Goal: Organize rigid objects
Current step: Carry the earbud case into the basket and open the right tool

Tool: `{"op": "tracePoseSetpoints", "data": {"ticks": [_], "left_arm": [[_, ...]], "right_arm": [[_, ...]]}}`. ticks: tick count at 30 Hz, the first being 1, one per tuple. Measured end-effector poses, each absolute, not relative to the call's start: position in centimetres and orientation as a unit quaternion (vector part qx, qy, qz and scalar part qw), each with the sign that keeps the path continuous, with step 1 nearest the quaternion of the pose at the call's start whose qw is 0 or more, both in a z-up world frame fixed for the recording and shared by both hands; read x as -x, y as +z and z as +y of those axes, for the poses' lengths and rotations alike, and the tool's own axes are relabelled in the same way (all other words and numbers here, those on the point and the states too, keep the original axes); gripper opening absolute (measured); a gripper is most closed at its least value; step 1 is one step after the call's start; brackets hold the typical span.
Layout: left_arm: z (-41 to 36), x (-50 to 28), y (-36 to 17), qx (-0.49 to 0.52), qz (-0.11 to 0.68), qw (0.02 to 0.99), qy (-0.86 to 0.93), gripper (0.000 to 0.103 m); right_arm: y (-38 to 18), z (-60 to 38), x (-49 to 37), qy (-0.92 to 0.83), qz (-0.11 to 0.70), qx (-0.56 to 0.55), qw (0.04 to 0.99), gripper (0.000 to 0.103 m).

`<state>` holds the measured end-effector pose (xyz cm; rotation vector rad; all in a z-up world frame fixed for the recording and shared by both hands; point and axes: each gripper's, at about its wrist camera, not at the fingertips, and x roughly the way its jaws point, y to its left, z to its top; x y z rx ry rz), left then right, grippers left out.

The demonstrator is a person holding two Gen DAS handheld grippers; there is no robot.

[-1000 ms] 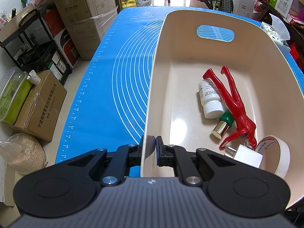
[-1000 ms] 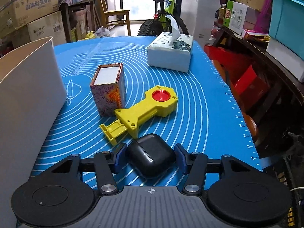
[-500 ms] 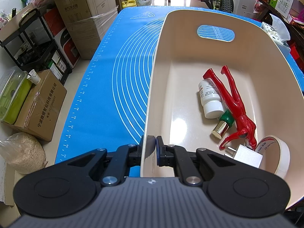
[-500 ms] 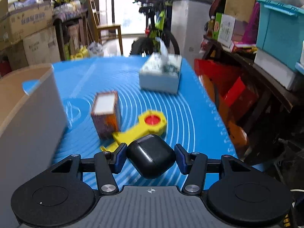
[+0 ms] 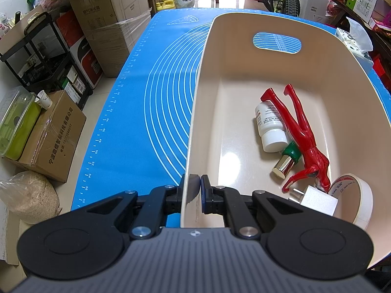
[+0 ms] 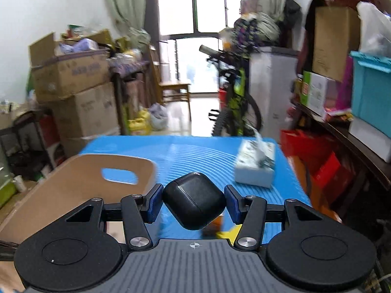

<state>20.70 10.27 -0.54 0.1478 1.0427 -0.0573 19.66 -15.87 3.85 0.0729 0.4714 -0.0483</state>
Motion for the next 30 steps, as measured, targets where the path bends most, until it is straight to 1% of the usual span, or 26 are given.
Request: {"op": "tracePoseSetpoints", "data": {"ticks": [6,12,26,30], "left_arm": [[10.3,-20.7,-0.5,-0.073,0.497,0.864,-0.027,0.011],[10.3,-20.7,-0.5,-0.073,0.497,0.864,-0.028,0.011],[10.0,-20.7,-0.5,-0.075,0.496,0.864,-0.027,0.011],[9.9,-20.7,-0.5,-0.076,0.496,0.865,-0.027,0.011]], "right_arm": [[4.3,-11.1,-19.6,0.043,0.237,-0.01,0.97,0.058],[3.3,-6.5,-19.2,0.091,0.258,0.036,0.961,0.058],[0.0,-2.8,-19.9,0.138,0.358,0.091,0.919,0.058],[-0.6,-2.2,-20.0,0.138,0.373,0.112,0.911,0.058]]}}
